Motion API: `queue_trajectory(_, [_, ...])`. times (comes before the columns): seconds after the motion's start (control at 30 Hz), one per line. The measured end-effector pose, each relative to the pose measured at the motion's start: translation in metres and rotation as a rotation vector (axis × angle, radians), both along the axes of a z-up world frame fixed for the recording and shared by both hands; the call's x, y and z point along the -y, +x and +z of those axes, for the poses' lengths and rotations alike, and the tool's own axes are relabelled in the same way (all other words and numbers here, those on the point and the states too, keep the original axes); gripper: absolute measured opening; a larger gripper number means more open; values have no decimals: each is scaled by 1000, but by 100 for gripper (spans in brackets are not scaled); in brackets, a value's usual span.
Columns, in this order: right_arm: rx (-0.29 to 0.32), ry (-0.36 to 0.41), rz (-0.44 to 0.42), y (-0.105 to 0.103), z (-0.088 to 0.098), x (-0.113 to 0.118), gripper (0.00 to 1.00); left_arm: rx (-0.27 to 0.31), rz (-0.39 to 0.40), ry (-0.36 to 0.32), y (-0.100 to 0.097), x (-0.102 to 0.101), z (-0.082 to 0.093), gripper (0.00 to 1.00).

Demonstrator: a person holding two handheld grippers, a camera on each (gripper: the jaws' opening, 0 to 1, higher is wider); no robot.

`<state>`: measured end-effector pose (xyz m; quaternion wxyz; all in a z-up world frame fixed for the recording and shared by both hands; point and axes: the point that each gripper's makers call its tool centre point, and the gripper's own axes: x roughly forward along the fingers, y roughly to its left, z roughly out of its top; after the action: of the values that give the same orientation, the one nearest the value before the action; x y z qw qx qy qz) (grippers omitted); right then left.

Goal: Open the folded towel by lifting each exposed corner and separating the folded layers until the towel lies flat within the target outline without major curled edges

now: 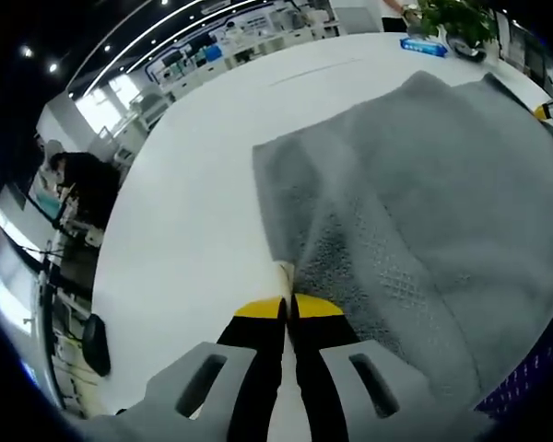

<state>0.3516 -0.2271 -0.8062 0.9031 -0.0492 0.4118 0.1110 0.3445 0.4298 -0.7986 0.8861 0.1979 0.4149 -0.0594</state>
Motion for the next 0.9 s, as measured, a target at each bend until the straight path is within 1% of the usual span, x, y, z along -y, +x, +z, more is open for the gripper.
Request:
queue_trajectory(0.23, [-4,16,-32,3,0,16,0,-5,1,16,1,-6,1,2])
queue_trajectory(0.43, [-8,12,-50,4,-1,27,0,-2,9,10,-3,-3,5,2])
queue_trajectory(0.7, [-3,7,-81,3,0,37,0,-2,26,4,-4,-4,7,2])
queue_trajectory(0.9, [-4,14,-92,2,0,38,0,11,36,-8,-6,-3,8,2])
